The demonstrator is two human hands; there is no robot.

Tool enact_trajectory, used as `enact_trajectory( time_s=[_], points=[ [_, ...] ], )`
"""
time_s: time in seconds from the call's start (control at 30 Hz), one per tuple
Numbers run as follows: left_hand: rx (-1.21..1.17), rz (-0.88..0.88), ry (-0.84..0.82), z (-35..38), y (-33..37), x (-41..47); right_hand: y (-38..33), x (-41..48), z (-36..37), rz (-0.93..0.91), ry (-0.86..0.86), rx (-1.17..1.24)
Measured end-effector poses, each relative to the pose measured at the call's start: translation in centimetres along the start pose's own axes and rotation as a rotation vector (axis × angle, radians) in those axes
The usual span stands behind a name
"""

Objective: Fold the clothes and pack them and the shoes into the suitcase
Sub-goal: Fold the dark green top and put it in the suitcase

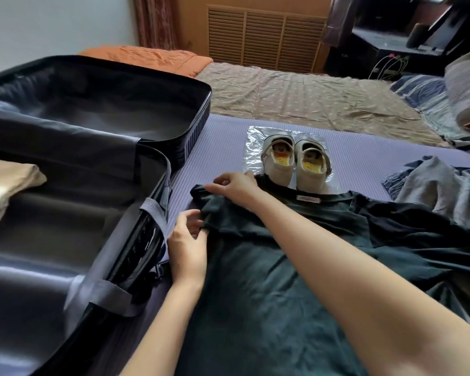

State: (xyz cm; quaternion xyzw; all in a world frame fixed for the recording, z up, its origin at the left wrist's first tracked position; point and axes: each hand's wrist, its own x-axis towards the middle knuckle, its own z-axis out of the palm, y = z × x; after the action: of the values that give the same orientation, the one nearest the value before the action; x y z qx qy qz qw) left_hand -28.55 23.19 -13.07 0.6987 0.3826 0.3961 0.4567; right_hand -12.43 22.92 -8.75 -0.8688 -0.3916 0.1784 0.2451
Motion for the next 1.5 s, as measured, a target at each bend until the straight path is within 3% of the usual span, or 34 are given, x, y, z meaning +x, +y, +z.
enact_trajectory(
  time_s=[0.17, 0.3, 0.47, 0.63, 0.77, 0.9, 1.07, 1.2, 1.3, 1.4, 1.5],
  points=[
    [-0.060, 0.012, 0.063, 0.0, 0.0, 0.1, -2.3, 2.8, 1.3, -0.012, 0.108, -0.081],
    [-0.017, 0.049, 0.099, 0.0, -0.2, 0.5, -2.9, 4.2, 1.0, 0.062, 0.313, 0.133],
    [0.121, 0.057, 0.123, 0.4, -0.3, 1.0, -1.9, 3.2, 3.2, 0.003, 0.253, -0.043],
    [0.370, 0.205, -0.046, 0.3, -0.7, 0.6, 1.3, -1.9, 1.7, -0.110, 0.372, 0.047],
    [0.557, 0.211, -0.197, -0.2, -1.3, 1.4, 5.6, -8.0, 0.3, -0.223, 0.229, -0.094],
    [0.582, 0.166, -0.185, -0.2, -0.9, 2.1, 10.0, -11.2, 0.3, -0.123, -0.054, -0.352],
    [0.546, 0.073, -0.215, -0.1, 0.2, 2.0, 11.7, -11.1, -0.2, -0.146, -0.173, -0.291],
    [0.456, 0.296, -0.220, 1.0, 2.4, 1.7, 12.8, -11.5, -2.1, -0.178, -0.142, -0.211],
    [0.545, 0.427, -0.343, 3.8, 3.1, 1.8, 14.4, -12.1, -3.2, -0.081, -0.027, -0.263],
    [0.881, 0.355, -0.522, 5.9, 0.8, 2.6, 16.6, -12.3, -3.5, 0.140, 0.040, -0.401],
    [1.039, 0.283, -0.582, 5.9, -1.2, 3.3, 18.5, -12.1, -3.9, 0.186, 0.021, -0.458]
  ],
)
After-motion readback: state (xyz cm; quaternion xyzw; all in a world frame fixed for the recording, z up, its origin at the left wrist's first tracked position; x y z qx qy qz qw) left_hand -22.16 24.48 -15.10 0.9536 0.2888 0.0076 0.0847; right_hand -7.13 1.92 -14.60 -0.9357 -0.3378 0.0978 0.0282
